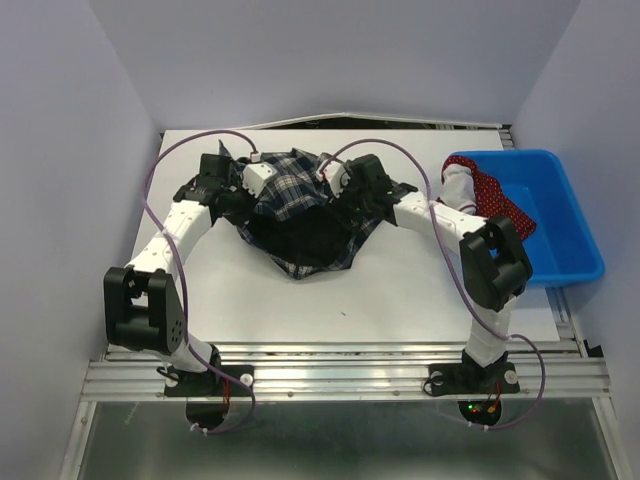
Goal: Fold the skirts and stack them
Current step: Flatten the skirt out
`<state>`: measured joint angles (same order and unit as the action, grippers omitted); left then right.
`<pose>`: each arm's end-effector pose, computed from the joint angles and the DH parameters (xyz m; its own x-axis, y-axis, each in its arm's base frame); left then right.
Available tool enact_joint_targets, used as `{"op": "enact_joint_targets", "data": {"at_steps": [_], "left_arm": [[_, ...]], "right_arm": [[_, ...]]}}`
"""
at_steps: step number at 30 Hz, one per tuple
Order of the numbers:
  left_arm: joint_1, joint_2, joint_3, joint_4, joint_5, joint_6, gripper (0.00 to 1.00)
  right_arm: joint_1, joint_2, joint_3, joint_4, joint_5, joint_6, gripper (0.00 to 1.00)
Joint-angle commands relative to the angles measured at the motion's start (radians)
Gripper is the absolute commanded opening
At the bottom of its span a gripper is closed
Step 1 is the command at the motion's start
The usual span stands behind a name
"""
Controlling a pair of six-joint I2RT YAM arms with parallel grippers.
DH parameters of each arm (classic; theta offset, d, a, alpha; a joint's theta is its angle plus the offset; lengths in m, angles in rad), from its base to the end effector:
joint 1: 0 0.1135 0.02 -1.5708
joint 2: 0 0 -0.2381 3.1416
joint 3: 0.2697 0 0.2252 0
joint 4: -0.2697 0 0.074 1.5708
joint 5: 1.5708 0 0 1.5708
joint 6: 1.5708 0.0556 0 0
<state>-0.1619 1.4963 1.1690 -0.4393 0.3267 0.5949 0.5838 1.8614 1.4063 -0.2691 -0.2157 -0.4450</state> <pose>0.3113 -0.0689 0.2501 -0.3536 0.5956 -0.7213 0.6991 0.6806 0.2193 0.3319 0.2335 0.2151 -0.2096 -0.6424 -0.7371 -0.8447 0.4987 -0.1944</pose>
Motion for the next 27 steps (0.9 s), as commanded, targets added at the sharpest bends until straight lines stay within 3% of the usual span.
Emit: {"op": "enact_joint_targets", "data": {"at_steps": [1, 7, 9, 12, 16, 21, 23, 26, 27], "left_arm": [[-0.002, 0.002, 0.049, -0.002, 0.038, 0.016, 0.00], [-0.002, 0.001, 0.040, 0.013, 0.046, 0.011, 0.02], [-0.002, -0.007, 0.029, 0.016, 0.048, 0.009, 0.02], [0.001, -0.005, 0.031, 0.007, 0.057, 0.022, 0.01], [0.016, 0.022, 0.041, 0.022, 0.058, 0.075, 0.00], [0.018, 0.082, 0.122, 0.010, 0.097, 0.089, 0.00], [0.018, 0.090, 0.144, 0.001, 0.117, 0.092, 0.00], [0.018, 0.090, 0.155, 0.008, 0.126, 0.080, 0.01], [0.018, 0.090, 0.155, 0.007, 0.121, 0.080, 0.06]], "right_arm": [[0.005, 0.042, 0.076, 0.145, 0.119, -0.055, 0.67], [0.005, 0.111, 0.190, 0.214, 0.206, 0.028, 0.35], [0.005, 0.130, 0.226, 0.183, 0.265, 0.040, 0.40], [0.005, 0.099, 0.237, 0.145, 0.227, 0.046, 0.48], [0.005, 0.050, 0.230, 0.074, 0.187, 0.023, 0.50], [-0.015, 0.111, 0.264, 0.059, 0.187, 0.023, 0.58], [-0.024, 0.145, 0.295, 0.044, 0.168, 0.028, 0.41], [-0.050, 0.217, 0.367, 0.004, 0.136, 0.080, 0.01], [-0.064, 0.217, 0.390, -0.011, 0.128, 0.091, 0.01]]}}
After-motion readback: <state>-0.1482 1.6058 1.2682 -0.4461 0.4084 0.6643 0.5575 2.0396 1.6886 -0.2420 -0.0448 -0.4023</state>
